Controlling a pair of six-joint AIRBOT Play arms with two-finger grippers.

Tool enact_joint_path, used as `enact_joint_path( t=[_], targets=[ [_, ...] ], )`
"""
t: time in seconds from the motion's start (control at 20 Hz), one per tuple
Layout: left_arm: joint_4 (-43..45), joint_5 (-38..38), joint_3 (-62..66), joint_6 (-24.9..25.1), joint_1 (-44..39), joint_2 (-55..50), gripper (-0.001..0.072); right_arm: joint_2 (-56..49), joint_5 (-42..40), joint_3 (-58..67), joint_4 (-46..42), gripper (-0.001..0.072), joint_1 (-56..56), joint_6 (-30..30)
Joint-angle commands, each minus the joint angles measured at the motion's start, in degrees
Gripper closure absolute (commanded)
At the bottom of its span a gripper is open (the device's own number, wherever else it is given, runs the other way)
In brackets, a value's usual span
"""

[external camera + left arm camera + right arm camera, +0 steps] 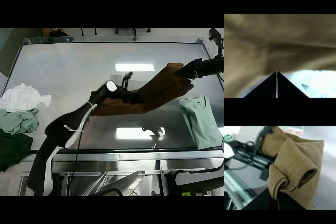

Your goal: Fold the shirts.

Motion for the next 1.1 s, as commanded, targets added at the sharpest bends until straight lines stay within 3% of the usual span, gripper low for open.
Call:
enact_joint_path(
  t=[0.0, 0.2, 0.35, 0.55, 0.6, 0.7, 0.8, 1.05],
  targets=[
    [-3.19, -16.81, 5.18, 3.67, 8.13, 8.15, 0.069, 0.24, -0.28, 0.24, -0.26, 0.0693, 3.41, 1.81],
    [-15.21, -21.49, -2.99, 7.28, 25.64, 29.07, 0.069, -2.1, -11.74, 0.24, -0.31, 0.0693, 16.0, 2.86],
    [-15.52, -24.37, -5.84, 8.15, 37.9, 41.4, 0.0689, -8.41, -23.45, 0.24, -0.76, 0.0692, 30.42, 2.82],
    [-15.5, -29.24, -9.07, 11.54, 48.11, 50.86, 0.069, -23.02, -41.68, 0.26, -0.31, 0.0683, 48.0, 1.22],
    [-15.5, -29.49, -11.32, 12.9, 49.7, 52.94, 0.069, -26.25, -48.04, 0.26, 1.66, 0.0632, 51.8, -2.23],
    [-15.5, -29.57, -16.59, 14.64, 51.63, 56.28, 0.069, -28.83, -54.27, 0.28, 5.09, 0.0093, 55.36, -6.97],
    [-15.5, -29.57, -21.44, 16.46, 52.7, 58.51, 0.069, -27.08, -51.87, 0.28, 4.92, 0.0075, 54.29, -6.91],
    [-15.56, -29.05, -30.38, 18.47, 54.86, 60.57, 0.069, -18.45, -36.68, 0.26, 3.69, 0.0075, 40.15, -5.7]
  ],
)
